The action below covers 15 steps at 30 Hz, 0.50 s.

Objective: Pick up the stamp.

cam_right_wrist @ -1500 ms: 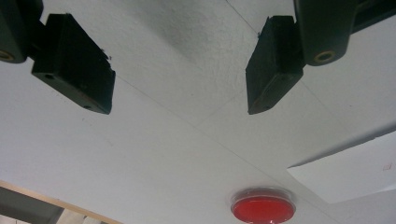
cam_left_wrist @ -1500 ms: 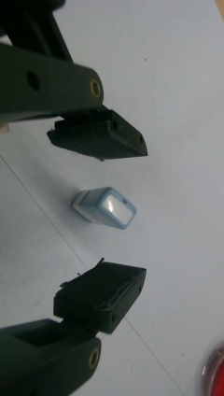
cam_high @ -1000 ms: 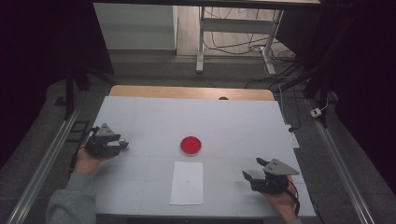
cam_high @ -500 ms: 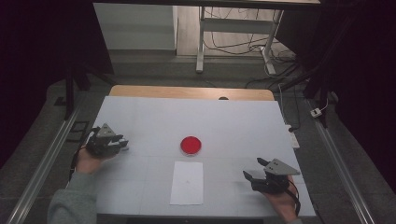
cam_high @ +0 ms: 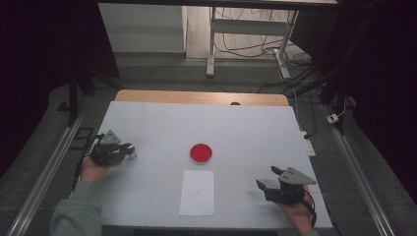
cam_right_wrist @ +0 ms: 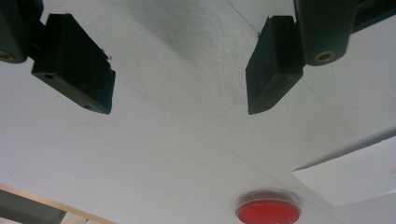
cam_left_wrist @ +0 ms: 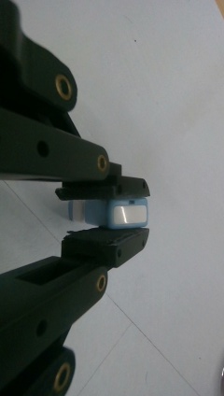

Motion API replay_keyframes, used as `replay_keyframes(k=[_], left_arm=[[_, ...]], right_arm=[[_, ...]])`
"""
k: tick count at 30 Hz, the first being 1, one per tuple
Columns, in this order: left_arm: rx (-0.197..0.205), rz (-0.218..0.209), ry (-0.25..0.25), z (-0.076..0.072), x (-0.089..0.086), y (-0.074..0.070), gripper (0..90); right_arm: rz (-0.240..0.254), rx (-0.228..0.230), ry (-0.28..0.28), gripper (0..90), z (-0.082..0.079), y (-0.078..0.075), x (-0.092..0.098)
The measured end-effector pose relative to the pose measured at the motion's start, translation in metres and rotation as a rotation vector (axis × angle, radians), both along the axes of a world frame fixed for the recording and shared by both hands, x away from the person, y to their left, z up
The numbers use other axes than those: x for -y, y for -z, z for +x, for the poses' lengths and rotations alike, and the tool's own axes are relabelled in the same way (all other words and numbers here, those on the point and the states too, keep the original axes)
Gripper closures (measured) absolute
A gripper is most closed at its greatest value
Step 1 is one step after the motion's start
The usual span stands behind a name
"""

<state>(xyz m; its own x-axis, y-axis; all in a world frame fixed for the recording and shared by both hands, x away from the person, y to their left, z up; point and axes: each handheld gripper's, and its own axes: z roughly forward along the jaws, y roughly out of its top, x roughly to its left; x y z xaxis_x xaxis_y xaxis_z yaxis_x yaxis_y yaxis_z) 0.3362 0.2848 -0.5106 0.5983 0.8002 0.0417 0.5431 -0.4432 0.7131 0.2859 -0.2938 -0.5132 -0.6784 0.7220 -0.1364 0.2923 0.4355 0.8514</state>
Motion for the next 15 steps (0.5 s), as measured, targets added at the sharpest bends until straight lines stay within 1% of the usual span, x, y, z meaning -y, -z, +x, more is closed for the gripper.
replay_keyframes(k=[9,13,15], left_arm=[[-0.002,-0.002,-0.023,-0.0007,-0.0018,-0.0013,75.9],[0.007,-0.009,-0.03,-0.0018,-0.0025,-0.0034,75.9],[0.02,-0.021,-0.036,-0.0033,-0.0025,-0.006,75.9]], right_arm=[[0.0,0.0,0.0,24.0,0.0,0.0001,0.0001],[-0.001,0.001,0.001,24.0,0.0,0.0001,0.0001],[0.0,0.004,-0.002,24.0,0.0,-0.0001,0.0002]])
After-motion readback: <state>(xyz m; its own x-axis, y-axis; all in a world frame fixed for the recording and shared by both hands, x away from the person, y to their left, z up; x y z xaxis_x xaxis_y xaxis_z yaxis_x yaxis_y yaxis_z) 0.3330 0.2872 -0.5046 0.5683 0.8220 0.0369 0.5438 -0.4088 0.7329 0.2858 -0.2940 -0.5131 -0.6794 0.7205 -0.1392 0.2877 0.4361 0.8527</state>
